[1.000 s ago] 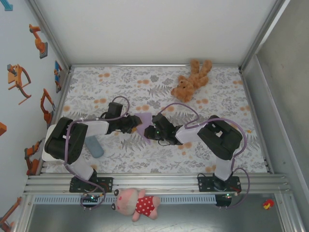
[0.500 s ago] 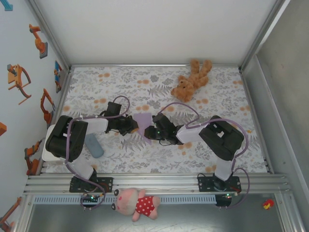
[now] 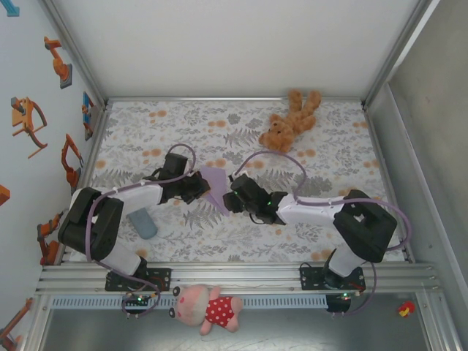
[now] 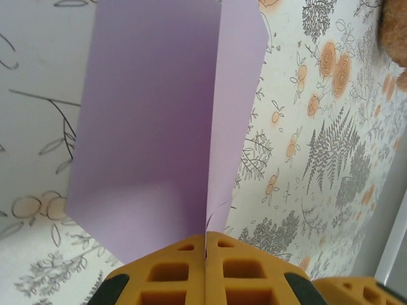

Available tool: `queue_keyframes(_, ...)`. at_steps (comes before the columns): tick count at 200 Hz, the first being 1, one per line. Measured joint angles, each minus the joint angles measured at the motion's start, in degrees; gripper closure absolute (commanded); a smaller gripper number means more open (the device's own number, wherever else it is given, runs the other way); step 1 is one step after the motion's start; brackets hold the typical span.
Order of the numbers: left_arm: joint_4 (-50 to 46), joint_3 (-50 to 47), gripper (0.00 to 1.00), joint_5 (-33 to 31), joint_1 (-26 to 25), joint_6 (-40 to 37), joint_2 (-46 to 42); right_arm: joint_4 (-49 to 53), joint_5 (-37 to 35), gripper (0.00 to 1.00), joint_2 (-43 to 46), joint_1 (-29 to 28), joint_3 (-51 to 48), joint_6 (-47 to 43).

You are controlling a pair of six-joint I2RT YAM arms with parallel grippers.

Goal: Fold a paper plane with a square sheet of paper (pick it up from the middle)
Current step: Fourth fold the wing at the center of the table.

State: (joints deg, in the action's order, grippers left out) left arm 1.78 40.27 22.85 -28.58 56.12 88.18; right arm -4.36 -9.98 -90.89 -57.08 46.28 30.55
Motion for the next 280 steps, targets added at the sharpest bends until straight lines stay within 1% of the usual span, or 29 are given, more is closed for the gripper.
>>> queue_keyframes(33, -1.2, 0.0, 0.96, -4.3, -2.1, 3.9, -0.5, -2.6, -3.1, 0.57, -0.3, -4.7, -0.6, -7.8)
queue_keyframes(66, -1.4, 0.0, 0.96, -6.5, -2.9, 7.5, -0.5, -4.7, -3.2, 0.59, -3.9, -5.7, -0.5, -10.9)
queue_keyframes(91, -1.4, 0.0, 0.96, -6.8, -3.0, 9.5, -0.5, -6.3, -3.3, 0.61, -7.7, -5.7, -0.4, -11.3)
queue_keyframes(117, -1.1, 0.0, 0.96, -6.4, -3.0, 11.2, -0.5, -7.9, -3.9, 0.62, -9.9, -5.7, -0.4, -11.3)
queue_keyframes(157, -0.7, 0.0, 0.95, -5.2, -3.0, 12.6, -0.2, -10.6, -5.6, 0.66, -11.2, -5.7, 0.3, -11.6)
queue_keyframes(176, -0.7, 0.0, 0.95, -5.0, -3.0, 12.8, -0.2, -11.4, -6.2, 0.71, -11.9, -5.7, 0.8, -11.9)
queue_keyframes(249, -0.9, 0.0, 0.93, -4.9, -3.0, 12.9, -0.3, -11.4, -7.9, 0.74, -12.8, -5.7, 1.5, -12.1)
queue_keyframes(280, -1.5, 0.0, 0.9, -4.9, -3.0, 12.9, -0.4, -11.4, -8.1, 0.86, -12.8, -5.7, 1.5, -12.2)
